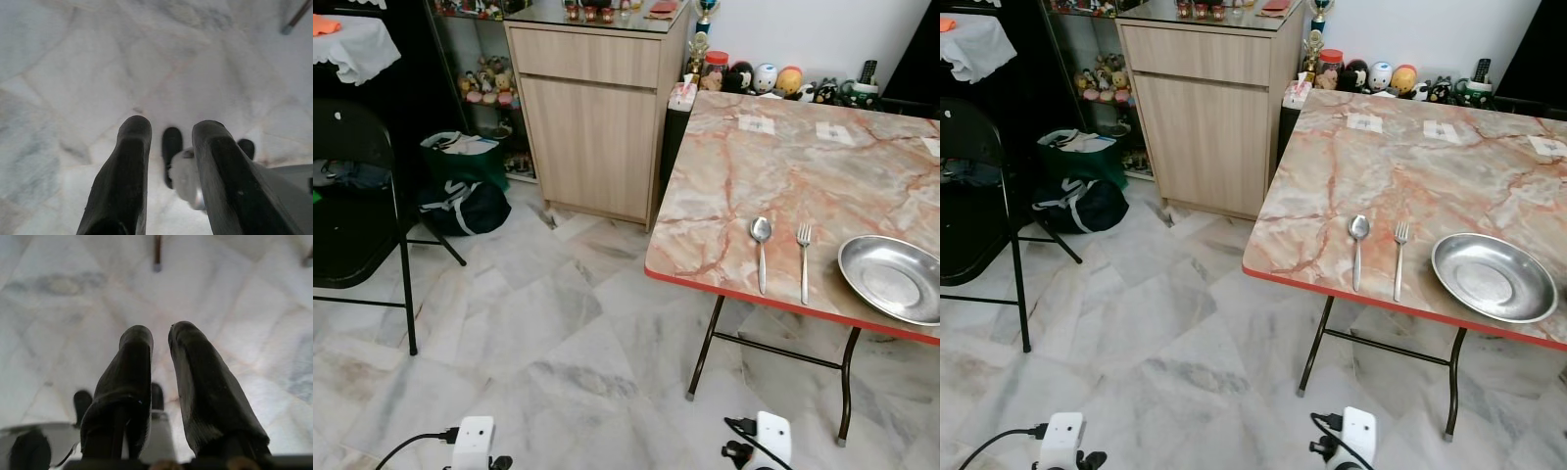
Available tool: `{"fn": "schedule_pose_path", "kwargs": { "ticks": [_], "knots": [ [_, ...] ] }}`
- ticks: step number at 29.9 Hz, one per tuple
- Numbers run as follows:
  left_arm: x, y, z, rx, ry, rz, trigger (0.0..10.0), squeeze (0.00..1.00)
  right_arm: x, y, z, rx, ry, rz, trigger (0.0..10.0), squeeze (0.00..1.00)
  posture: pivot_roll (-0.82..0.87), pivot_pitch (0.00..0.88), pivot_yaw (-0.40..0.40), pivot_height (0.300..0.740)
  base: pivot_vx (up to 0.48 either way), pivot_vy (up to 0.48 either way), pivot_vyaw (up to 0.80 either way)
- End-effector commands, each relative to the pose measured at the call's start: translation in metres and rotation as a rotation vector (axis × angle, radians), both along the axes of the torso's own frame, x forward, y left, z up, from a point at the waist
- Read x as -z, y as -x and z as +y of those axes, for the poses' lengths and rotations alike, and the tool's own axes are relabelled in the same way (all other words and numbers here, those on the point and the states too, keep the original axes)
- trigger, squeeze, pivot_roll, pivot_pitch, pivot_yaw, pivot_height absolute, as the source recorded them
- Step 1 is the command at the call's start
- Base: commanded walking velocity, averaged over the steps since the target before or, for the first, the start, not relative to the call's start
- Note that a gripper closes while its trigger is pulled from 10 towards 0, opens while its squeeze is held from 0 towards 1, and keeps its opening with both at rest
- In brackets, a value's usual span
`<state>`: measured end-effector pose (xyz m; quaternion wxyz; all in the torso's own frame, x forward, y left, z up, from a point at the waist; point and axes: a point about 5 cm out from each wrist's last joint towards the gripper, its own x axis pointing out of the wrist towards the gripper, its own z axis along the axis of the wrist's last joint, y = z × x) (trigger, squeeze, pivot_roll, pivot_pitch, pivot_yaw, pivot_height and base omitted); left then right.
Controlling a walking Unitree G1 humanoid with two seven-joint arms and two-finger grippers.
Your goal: Setting the table
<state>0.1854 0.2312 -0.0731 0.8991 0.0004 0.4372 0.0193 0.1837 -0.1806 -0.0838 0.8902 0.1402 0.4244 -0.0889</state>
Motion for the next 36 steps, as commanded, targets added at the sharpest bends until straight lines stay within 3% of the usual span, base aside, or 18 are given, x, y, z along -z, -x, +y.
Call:
{"fn": "schedule_pose_path", "kwargs": {
  "ticks": [1, 6, 7, 13, 14, 17, 22, 25, 28, 36],
  "knots": [
    [0.003, 0.005, -0.004, 0.005, 0.009, 0.021, 10.0, 0.00, 0.000, 0.004, -0.008, 0.023, 0.011, -0.008, 10.0, 0.00, 0.12, 0.000, -0.081, 0.740, 0.000, 0.000, 0.00],
    [0.007, 0.006, -0.014, 0.031, 0.028, 0.032, 10.0, 0.00, 0.001, 0.009, -0.021, 0.034, 0.041, -0.005, 10.0, 0.00, 0.06, 0.000, -0.050, 0.740, 0.000, 0.000, 0.00],
    [0.007, 0.006, -0.018, 0.076, 0.023, 0.045, 10.0, 0.00, 0.000, 0.010, -0.025, 0.043, 0.042, -0.013, 10.0, 0.00, 0.04, 0.000, -0.026, 0.740, 0.000, 0.000, 0.00],
    [0.005, 0.001, -0.019, 0.107, 0.013, 0.042, 10.0, 0.00, 0.000, 0.011, -0.027, 0.069, 0.045, -0.011, 10.0, 0.00, 0.03, 0.000, 0.011, 0.740, 0.000, 0.000, 0.00],
    [-0.001, -0.008, -0.010, 0.069, 0.002, 0.006, 10.0, 0.00, 0.000, 0.008, -0.023, 0.114, 0.019, -0.015, 10.0, 0.00, 0.04, 0.000, -0.013, 0.740, 0.000, 0.000, 0.00],
    [-0.005, -0.013, -0.005, 0.047, 0.000, -0.015, 10.0, 0.00, 0.000, 0.005, -0.015, 0.091, 0.006, -0.020, 10.0, 0.00, 0.03, 0.000, -0.029, 0.740, 0.000, 0.000, 0.00],
    [-0.005, -0.015, -0.008, 0.037, -0.015, -0.008, 10.0, 0.00, -0.001, 0.002, -0.004, 0.017, -0.003, -0.034, 10.0, 0.00, 0.06, 0.000, -0.054, 0.740, 0.000, 0.000, 0.00],
    [-0.004, -0.011, -0.005, -0.002, -0.007, -0.002, 10.0, 0.00, -0.005, -0.004, -0.007, 0.072, -0.016, -0.082, 10.0, 0.00, 0.06, 0.000, -0.033, 0.740, 0.000, 0.000, 0.00],
    [-0.002, -0.007, -0.002, 0.026, -0.033, 0.017, 10.0, 0.00, -0.010, -0.014, -0.004, 0.133, -0.029, -0.141, 10.0, 0.00, 0.09, 0.000, -0.031, 0.740, 0.000, 0.000, 0.00],
    [-0.008, -0.011, 0.011, -0.024, -0.042, -0.007, 10.0, 0.00, -0.024, -0.026, -0.010, 0.203, 0.017, -0.290, 10.0, 0.00, 0.12, 0.000, -0.053, 0.740, 0.000, 0.000, 0.00]
  ]
}}
